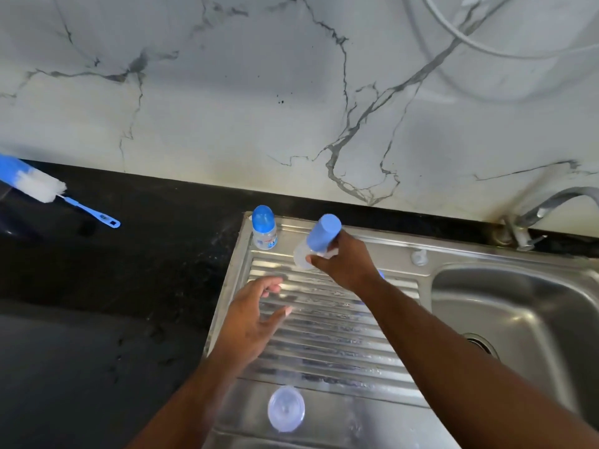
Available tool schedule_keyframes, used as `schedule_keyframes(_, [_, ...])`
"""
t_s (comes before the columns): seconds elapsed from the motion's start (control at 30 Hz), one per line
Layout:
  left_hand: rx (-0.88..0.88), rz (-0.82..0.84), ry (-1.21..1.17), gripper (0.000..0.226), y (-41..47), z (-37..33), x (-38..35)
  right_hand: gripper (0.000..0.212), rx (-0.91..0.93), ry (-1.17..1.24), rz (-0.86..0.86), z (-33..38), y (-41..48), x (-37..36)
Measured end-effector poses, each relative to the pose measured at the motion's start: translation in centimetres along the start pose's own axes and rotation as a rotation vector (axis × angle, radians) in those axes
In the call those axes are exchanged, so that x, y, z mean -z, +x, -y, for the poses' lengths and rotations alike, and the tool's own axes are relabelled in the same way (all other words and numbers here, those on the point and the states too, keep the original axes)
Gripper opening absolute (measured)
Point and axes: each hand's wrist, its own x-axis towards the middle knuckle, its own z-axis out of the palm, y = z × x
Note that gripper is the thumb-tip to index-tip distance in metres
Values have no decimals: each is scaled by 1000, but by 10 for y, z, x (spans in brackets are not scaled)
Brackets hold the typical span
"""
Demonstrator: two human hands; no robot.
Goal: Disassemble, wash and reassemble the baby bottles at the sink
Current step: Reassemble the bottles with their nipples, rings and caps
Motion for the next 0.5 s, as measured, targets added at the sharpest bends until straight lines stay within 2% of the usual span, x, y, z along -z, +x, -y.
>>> schedule_keyframes(0.2, [41,-7,14,47,8,16,-1,48,89,-33,24,8,57,-26])
schedule_keyframes(0.5, [63,8,2,42,14,34,-2,52,82,-60,71,4,79,-48])
